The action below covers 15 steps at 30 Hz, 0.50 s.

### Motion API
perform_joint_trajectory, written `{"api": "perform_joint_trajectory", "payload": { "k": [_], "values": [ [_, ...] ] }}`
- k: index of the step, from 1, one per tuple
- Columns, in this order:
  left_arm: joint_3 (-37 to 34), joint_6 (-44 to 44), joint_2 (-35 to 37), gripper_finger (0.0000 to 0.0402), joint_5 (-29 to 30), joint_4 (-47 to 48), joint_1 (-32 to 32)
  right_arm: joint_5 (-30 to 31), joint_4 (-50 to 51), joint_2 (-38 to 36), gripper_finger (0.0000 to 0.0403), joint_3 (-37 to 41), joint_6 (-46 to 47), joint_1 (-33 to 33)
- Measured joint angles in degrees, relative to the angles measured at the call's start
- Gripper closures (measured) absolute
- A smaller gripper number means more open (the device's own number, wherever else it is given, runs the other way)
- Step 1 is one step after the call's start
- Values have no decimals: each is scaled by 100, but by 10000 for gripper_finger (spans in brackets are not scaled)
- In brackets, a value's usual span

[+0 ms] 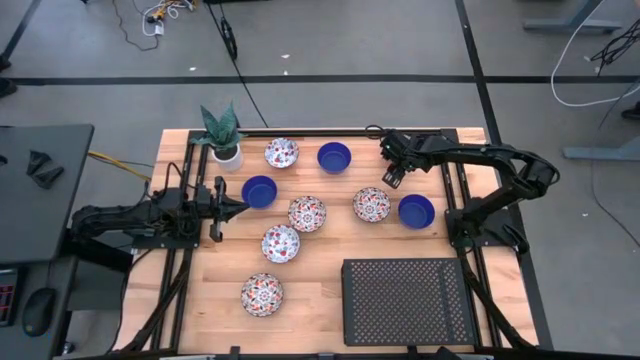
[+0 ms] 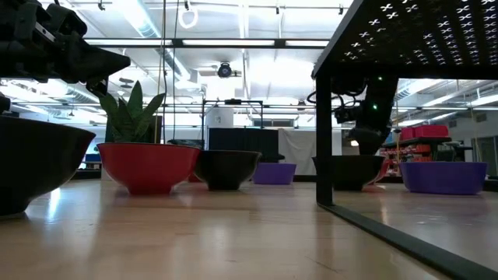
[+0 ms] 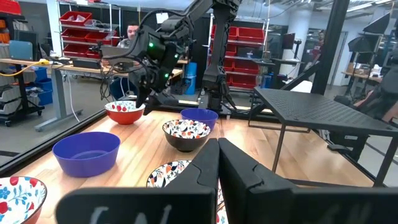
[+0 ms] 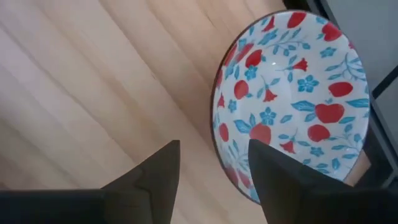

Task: Pick & Place Mini bowls
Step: Put the top right white patterned bowl on the shelf

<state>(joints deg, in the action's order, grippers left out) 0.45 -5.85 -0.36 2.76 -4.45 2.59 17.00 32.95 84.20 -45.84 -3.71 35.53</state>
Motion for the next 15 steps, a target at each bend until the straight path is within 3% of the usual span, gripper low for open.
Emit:
{"api": "perform_joint_trajectory", "payload": {
  "k": [9, 15],
  "values": [
    [2, 0, 0, 392, 0, 0, 0, 5, -305, 0, 234, 218, -483, 58],
    [0, 0, 1, 392, 0, 0, 0, -58, -303, 0, 284, 218, -726, 127]
  ]
}}
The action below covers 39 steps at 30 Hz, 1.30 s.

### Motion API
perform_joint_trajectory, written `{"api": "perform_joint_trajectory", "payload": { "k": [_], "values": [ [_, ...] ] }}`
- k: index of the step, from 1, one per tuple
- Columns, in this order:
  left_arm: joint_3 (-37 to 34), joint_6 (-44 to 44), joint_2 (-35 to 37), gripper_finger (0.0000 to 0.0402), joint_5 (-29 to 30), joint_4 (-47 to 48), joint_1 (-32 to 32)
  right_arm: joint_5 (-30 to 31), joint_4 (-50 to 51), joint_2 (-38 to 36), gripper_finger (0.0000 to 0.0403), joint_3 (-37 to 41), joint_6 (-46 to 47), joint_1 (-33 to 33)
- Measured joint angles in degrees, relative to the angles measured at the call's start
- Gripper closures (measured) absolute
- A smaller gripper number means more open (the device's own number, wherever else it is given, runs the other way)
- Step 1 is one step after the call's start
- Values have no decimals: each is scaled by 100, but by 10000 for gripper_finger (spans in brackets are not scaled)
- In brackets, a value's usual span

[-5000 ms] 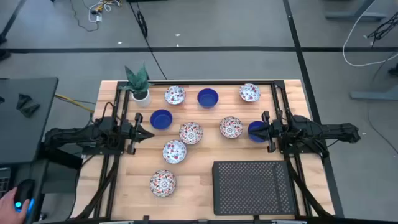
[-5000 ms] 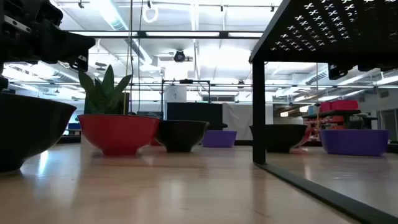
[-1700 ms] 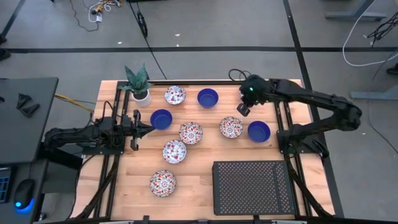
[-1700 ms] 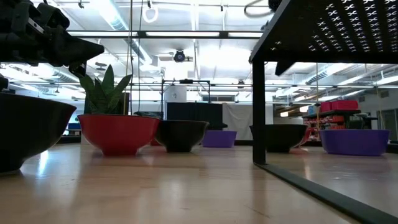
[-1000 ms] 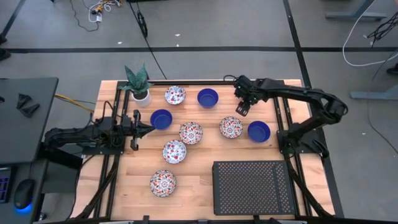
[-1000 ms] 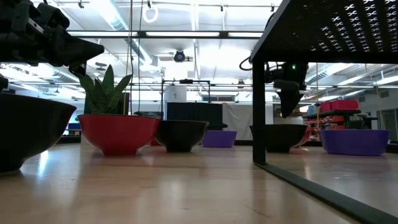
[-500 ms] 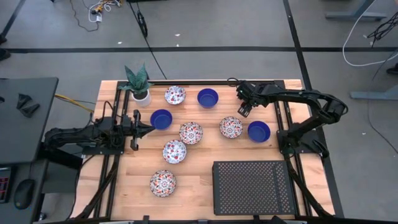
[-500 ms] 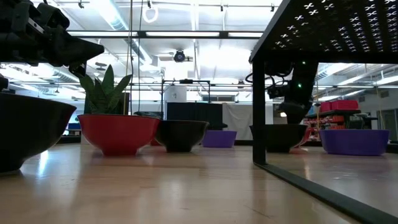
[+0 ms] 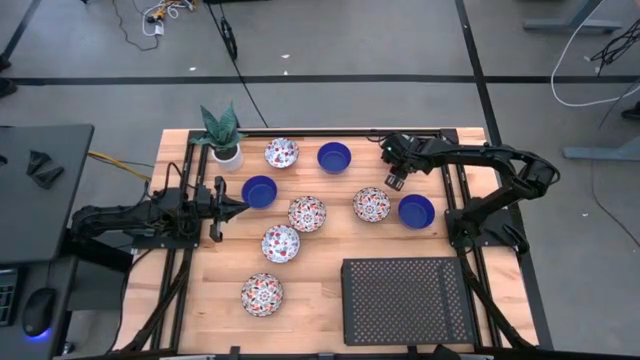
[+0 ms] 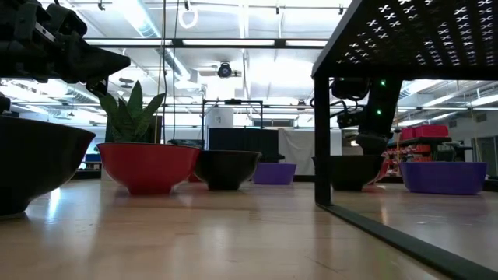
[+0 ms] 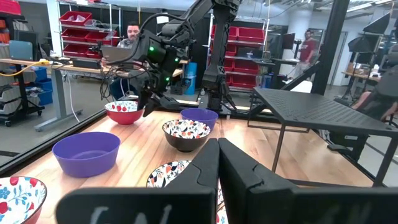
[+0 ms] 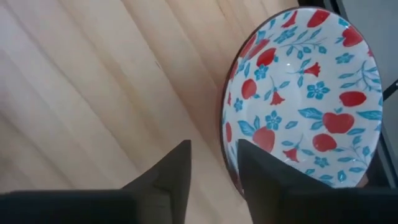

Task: Pick & Place Mini bowls
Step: Put the top right white patterned bowl on the shelf

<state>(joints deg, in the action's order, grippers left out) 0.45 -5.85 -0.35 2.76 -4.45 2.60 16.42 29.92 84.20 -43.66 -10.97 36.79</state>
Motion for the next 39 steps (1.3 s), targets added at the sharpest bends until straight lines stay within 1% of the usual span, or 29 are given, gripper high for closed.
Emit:
{"api": "perform_joint_trajectory", "payload": {
  "k": [6, 11, 13, 23, 29, 34, 39],
  "values": [
    [2, 0, -1, 392, 0, -1, -1, -198, -14, -2, 341, 0, -220, 68],
    [2, 0, -1, 392, 0, 0, -1, -169, 7, -8, 383, -2, -413, 68],
    [2, 0, -1, 392, 0, 0, 2, -134, 13, -20, 394, -11, -508, 65],
    [2, 0, -1, 392, -2, 0, -1, -200, 344, -268, 398, -7, -326, -298],
    [1, 0, 0, 392, -2, 0, 1, -223, 630, -438, 401, 0, 54, -733],
    [-1, 0, -1, 392, -6, 0, 2, -238, 965, -605, 402, -26, 544, -1243],
    [1, -17, -1, 392, -4, 0, -1, 265, 1854, -695, 402, -487, 1340, -2212]
  ]
}}
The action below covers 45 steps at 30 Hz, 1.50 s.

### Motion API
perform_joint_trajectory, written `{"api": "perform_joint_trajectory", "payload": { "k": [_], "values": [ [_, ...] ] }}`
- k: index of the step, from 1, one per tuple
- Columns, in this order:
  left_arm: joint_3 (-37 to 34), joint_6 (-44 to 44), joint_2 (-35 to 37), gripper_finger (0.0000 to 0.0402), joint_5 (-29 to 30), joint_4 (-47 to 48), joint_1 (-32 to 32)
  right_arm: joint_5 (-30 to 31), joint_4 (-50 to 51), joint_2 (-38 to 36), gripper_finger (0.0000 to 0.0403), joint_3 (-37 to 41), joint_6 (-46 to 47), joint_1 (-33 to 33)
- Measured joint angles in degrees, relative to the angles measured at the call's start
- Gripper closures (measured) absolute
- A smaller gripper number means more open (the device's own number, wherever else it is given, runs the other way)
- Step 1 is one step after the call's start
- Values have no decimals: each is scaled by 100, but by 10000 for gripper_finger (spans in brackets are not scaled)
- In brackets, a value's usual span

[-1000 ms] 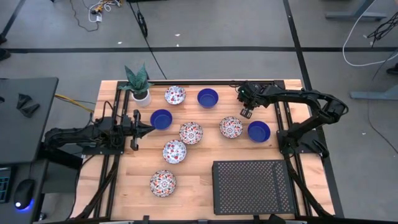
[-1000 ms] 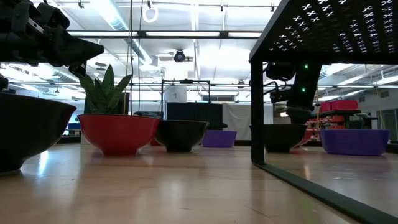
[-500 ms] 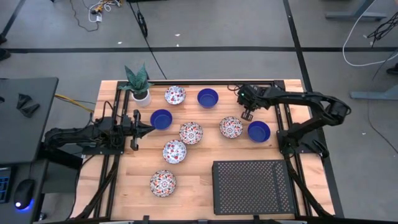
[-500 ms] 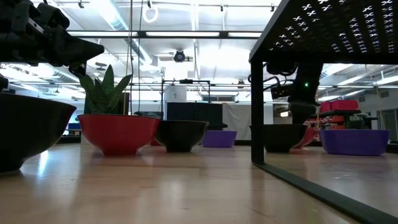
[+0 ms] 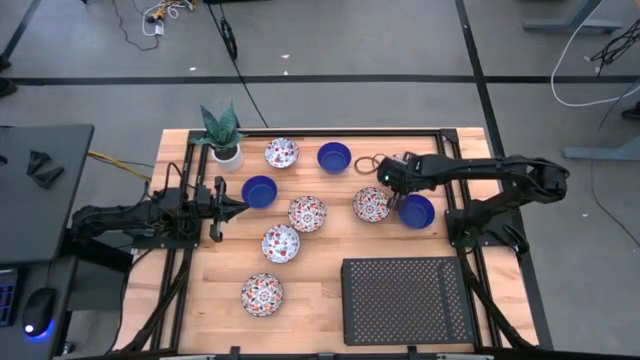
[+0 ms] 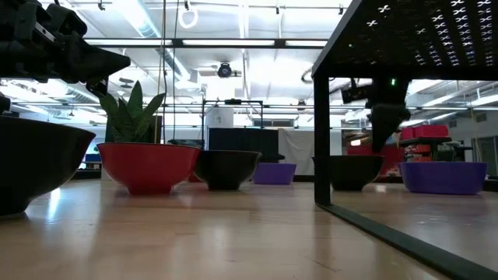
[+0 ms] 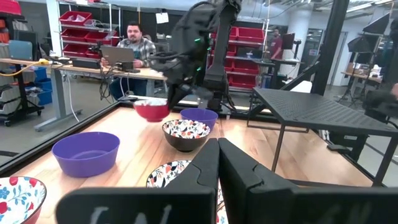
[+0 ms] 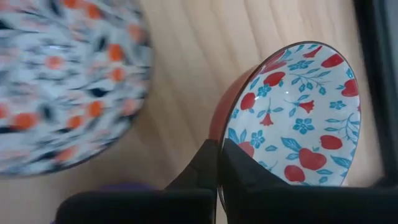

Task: Pick & Place Mini bowls
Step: Put the top right white patterned bowl on the shelf

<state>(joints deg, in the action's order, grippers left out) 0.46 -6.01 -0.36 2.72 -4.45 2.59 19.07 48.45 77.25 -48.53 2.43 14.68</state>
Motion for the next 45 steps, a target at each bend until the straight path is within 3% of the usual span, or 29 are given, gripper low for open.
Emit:
{"api": "perform_joint_trajectory", "payload": {
  "k": [10, 16, 20, 23, 26, 33, 40, 45],
  "values": [
    [0, -98, 0, 392, 0, 0, 0, 44, 1995, 0, 403, -1827, 1348, -1936],
    [1, -88, 0, 392, 0, 1, 0, -603, 3056, 0, 403, -3192, 1973, -3021],
    [1, -86, 0, 392, 0, 1, 1, -1084, 3190, 14, 403, -4042, 2211, -3825],
    [-1, -86, 0, 392, 2, 0, 2, -1625, 3123, 38, 403, -4498, 2883, -4504],
    [1, -86, 1, 392, 1, 1, 1, -2155, 3018, 66, 403, -4714, 3971, -5113],
    [1, -66, 0, 392, 2, 2, 0, -2413, 3410, 407, 403, -4728, 6613, -6289],
    [1, 78, 0, 392, 38, 2, 0, -2352, 4184, 1075, 403, -4728, 7079, -6880],
    [-1, 87, 1, 392, 183, -6, 2, -1429, 4154, 1286, 403, -5033, 6912, -7060]
  ]
}}
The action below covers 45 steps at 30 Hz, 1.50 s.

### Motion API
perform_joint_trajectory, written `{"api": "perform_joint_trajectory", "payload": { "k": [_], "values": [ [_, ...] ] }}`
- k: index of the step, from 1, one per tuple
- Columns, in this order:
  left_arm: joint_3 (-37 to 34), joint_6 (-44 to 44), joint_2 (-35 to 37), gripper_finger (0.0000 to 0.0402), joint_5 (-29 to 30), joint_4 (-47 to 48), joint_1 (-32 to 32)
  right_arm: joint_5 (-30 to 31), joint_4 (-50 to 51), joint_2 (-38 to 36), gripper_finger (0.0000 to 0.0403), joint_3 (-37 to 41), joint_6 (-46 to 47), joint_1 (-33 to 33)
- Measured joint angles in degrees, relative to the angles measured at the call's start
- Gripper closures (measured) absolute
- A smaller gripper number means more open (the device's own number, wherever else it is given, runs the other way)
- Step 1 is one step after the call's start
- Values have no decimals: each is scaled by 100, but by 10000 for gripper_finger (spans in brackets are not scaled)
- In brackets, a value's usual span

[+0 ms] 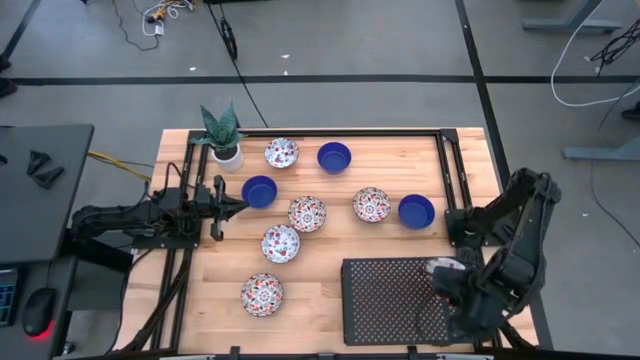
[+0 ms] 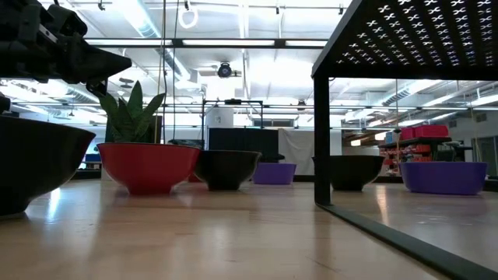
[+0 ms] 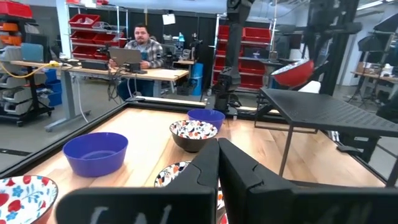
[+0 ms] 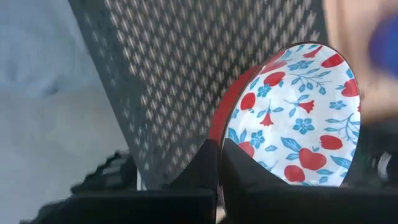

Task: Pick & Place Mini bowls
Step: Put the top right white patterned bowl on the shelf

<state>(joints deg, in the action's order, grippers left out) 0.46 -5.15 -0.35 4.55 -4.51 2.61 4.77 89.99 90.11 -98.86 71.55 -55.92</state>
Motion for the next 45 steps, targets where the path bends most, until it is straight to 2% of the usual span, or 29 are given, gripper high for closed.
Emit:
{"api": "perform_joint_trajectory", "payload": {
  "k": [4, 12, 20, 33, 45],
  "values": [
    [1, 0, -1, 392, 18, 4, -2, 526, -5, 171, 403, -189, -449, -28],
    [0, -4, -1, 392, 33, 4, -1, 886, 1, 556, 403, -191, -990, -138],
    [0, -4, -1, 392, 38, 4, 0, 1285, 1, 738, 403, -189, -1121, -327],
    [1, -9, -1, 392, 38, 4, 2, 1322, 3, 738, 403, 227, -1407, -355],
    [1, -9, -1, 392, 38, 4, 4, 1127, 3, 734, 403, 262, -1329, -417]
  ]
}}
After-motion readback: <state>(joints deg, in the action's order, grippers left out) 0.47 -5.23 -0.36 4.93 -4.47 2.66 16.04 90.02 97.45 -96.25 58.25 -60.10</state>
